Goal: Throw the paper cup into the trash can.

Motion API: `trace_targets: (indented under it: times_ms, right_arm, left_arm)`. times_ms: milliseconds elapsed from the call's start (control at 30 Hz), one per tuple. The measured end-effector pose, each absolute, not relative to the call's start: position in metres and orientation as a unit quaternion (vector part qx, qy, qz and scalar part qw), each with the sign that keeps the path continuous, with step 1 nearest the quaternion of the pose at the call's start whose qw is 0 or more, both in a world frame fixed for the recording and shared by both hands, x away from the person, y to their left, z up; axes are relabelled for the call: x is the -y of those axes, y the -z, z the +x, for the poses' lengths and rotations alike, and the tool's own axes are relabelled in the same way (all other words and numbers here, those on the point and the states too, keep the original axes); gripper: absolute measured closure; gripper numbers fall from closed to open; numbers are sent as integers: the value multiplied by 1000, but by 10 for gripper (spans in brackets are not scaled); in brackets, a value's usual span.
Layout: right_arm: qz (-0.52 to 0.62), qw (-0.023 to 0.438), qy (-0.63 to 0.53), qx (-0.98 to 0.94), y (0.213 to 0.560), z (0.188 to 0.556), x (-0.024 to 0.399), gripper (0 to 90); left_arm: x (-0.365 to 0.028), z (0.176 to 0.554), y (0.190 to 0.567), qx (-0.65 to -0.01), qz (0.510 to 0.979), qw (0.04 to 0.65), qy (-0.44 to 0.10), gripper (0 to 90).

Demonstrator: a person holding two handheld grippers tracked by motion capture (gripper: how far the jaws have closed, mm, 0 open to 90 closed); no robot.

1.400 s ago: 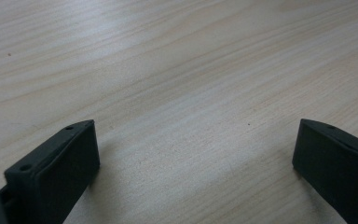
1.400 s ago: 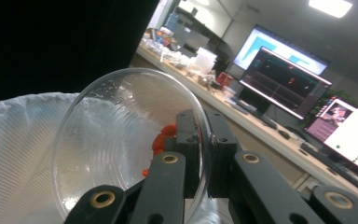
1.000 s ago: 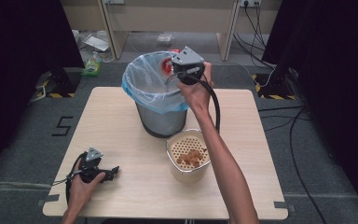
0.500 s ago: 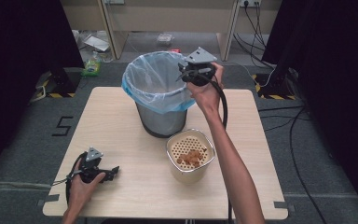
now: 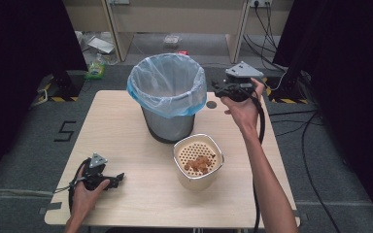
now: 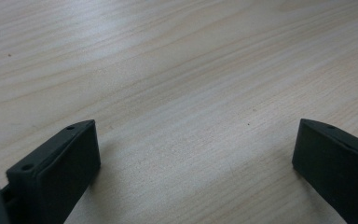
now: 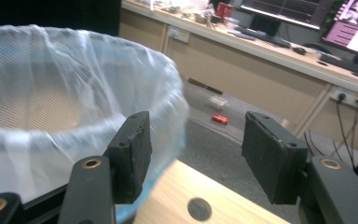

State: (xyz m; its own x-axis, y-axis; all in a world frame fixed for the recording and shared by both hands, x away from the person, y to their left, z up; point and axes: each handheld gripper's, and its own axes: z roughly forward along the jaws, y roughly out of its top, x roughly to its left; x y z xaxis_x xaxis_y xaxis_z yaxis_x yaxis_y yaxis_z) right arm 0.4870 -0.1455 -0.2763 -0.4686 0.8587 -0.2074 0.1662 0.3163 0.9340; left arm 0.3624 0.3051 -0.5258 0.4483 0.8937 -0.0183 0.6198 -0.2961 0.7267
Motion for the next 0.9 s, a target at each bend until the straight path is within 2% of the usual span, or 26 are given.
trace_targets:
  times_ms: [500,900]
  right_arm:
    - [385,365,-448,-720,316,453,202,402]
    - [415,336,-428,-729,376,428,224,389]
  left_arm:
    - [-305,362,526,-485,780,341,-201,0]
    - [-305,362,526,-485,780,341,-201,0]
